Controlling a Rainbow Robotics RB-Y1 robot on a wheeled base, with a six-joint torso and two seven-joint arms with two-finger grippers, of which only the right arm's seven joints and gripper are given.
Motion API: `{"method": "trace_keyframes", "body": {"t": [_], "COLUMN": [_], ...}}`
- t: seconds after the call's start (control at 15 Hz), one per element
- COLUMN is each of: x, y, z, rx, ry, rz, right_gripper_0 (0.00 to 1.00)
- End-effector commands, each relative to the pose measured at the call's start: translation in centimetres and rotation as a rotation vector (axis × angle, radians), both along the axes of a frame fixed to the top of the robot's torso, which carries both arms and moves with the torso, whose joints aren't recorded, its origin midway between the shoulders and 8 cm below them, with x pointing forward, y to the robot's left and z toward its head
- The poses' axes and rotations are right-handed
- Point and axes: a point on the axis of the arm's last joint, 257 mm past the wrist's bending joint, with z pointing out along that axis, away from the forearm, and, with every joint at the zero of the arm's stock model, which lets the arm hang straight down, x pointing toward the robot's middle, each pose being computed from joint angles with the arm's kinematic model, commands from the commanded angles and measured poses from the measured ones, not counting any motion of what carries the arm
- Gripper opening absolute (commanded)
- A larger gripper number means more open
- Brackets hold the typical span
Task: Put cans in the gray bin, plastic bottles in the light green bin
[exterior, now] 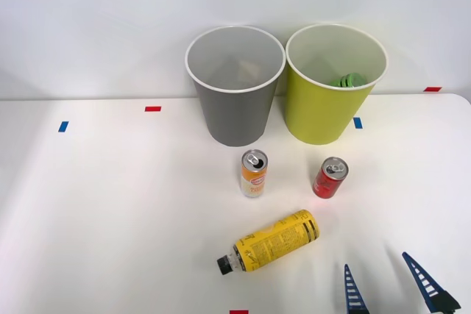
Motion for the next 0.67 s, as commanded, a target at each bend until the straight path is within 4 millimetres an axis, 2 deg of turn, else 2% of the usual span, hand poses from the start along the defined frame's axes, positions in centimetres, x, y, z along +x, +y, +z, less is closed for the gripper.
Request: {"method": "trace_keyframes", "body": {"t": [0.07, 0.67], "x": [0.00, 0.00], "y": [0.00, 0.00], "z": [0.00, 0.00], "rx": [0.000, 0.000], "ry": [0.000, 0.000], "rz": [0.000, 0.000], "right_gripper_0": [1.00, 1.00]}}
